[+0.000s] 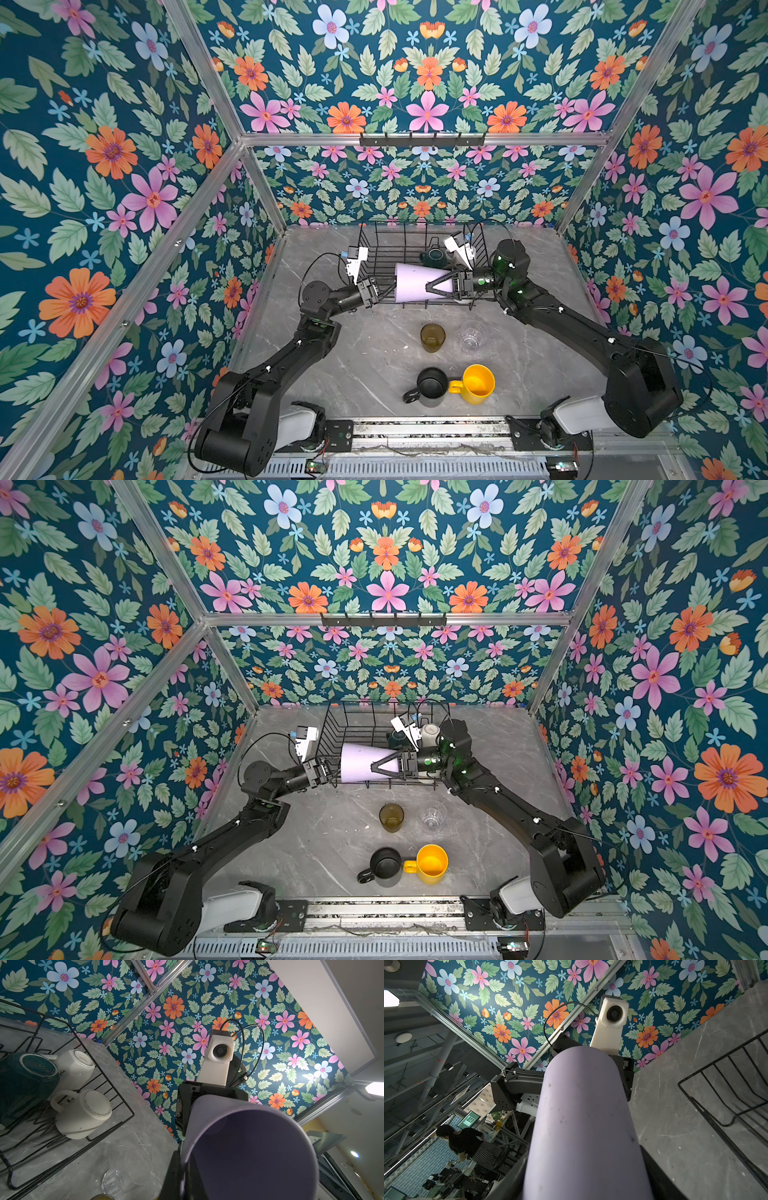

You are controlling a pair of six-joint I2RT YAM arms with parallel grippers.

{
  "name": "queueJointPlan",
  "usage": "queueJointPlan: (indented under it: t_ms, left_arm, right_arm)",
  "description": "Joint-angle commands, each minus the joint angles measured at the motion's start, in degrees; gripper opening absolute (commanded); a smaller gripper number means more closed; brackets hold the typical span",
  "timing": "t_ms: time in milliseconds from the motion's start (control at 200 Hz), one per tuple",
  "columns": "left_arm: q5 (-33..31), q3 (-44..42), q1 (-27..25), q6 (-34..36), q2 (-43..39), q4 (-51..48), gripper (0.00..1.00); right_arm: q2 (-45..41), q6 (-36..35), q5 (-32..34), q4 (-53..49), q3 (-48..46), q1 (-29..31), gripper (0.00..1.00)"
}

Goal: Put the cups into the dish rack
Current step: 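Carry the lilac cup toward the right gripper while the right gripper grasps it, then open the left gripper and pull it back while the right gripper holds the cup, then lower the lilac cup upside down into the rack beside the green mug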

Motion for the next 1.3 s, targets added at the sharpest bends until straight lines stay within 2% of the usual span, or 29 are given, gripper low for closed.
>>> queueJointPlan:
  t_ms: [0,55,130,255,370,475,575,675,760,915,1070,1295]
  left_arm:
    - [2.12,0.58,-0.11,0.10,-0.40,3.67,0.06]
    - [2.16,0.79,-0.11,1.29,-0.57,2.09,0.15]
    - [2.06,1.36,-0.05,3.76,-0.99,-2.20,0.38]
    - [0.36,1.69,-0.03,9.29,-2.95,-9.56,0.56]
    - [-3.98,3.49,-0.02,18.30,-5.67,-23.84,0.69]
    - [-11.88,5.14,0.04,26.65,-9.17,-37.17,0.74]
    - [-23.29,7.04,0.06,32.28,-12.40,-48.71,0.78]
    - [-35.05,7.18,0.02,35.35,-15.78,-55.00,0.84]
    - [-41.89,6.92,-0.01,36.64,-18.94,-57.75,0.88]
    - [-46.57,6.16,0.03,37.95,-22.67,-59.35,0.93]
    - [-48.59,6.03,-0.02,38.14,-24.43,-61.09,0.98]
    - [-50.14,5.76,0.00,38.16,-26.11,-62.25,1.00]
  right_arm:
    - [-0.06,-0.89,2.79,-3.16,0.65,0.04,0.00]
    - [-0.46,-0.29,3.37,-3.30,0.74,-0.04,0.00]
    - [-1.03,1.15,3.58,-3.24,1.00,-0.79,0.00]
    - [-3.66,-0.06,5.62,-7.69,1.48,-2.46,0.00]
    - [-6.93,-1.07,6.95,-12.20,1.06,-4.96,0.00]
    - [-11.22,-6.86,11.81,-21.91,1.40,-6.72,0.00]
    - [-14.32,-13.94,20.00,-34.56,4.05,-6.86,0.00]
    - [-15.96,-18.35,28.21,-43.22,6.65,-6.79,0.00]
    - [-16.01,-21.51,36.03,-50.29,9.72,-6.74,0.00]
    - [-12.99,-25.84,45.43,-58.37,14.38,-6.02,0.00]
    - [-7.06,-31.06,56.56,-66.17,21.17,-1.03,0.00]
    - [1.41,-34.02,61.91,-74.10,29.77,0.71,0.00]
